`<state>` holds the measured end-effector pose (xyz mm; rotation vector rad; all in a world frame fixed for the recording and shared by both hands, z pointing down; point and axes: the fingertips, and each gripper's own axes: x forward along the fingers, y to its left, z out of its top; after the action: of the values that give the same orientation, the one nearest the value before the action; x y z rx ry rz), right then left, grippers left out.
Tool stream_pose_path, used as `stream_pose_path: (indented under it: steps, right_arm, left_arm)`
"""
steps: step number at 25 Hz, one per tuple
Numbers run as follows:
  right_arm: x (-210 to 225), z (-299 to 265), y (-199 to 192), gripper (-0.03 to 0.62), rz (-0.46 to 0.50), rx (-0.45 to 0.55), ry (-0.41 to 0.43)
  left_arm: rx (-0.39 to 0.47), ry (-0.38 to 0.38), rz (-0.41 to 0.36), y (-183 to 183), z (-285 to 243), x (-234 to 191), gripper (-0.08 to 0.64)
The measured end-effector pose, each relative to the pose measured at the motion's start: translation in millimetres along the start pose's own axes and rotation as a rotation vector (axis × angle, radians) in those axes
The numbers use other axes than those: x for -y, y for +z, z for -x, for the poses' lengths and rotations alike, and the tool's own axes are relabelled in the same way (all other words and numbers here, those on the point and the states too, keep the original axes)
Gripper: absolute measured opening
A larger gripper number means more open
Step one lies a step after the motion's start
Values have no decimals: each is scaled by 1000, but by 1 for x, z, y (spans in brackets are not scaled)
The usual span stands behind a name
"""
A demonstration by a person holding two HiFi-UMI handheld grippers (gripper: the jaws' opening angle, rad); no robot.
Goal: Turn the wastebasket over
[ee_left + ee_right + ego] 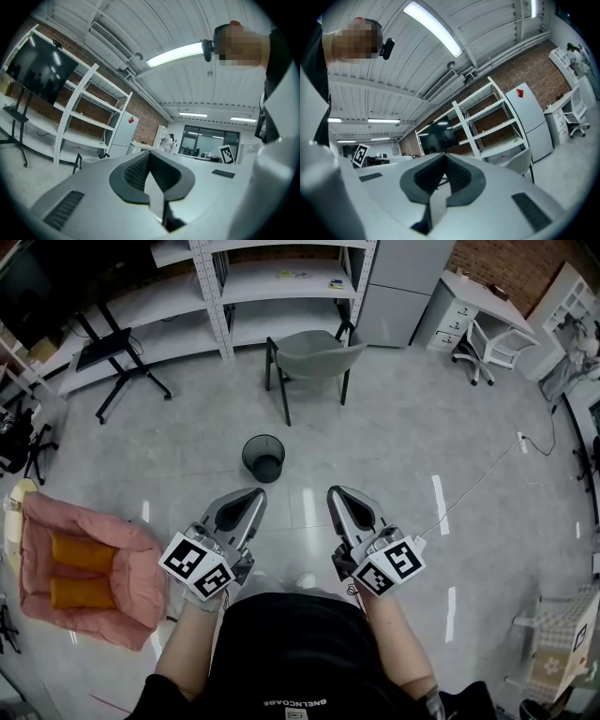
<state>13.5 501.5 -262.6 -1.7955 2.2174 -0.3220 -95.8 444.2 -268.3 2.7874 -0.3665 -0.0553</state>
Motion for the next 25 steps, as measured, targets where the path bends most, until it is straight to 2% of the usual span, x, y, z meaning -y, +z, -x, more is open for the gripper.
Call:
stream_pose_path:
  steps: [6, 13, 18, 25]
  right_arm:
    - [18, 6, -11, 11, 5, -18, -12]
    - [37, -20, -15, 11, 13, -45, -30]
    - [56, -64, -25, 11, 22, -90, -49]
    - [88, -163, -39, 11, 32, -163, -81]
  left_arm:
    - [-6, 25, -9, -8, -5, 1, 14]
    - [-2, 36, 18, -10, -19, -32, 14]
    - [-6, 32, 54, -8, -39, -81, 14]
    - [-42, 28, 111, 2, -77, -180, 14]
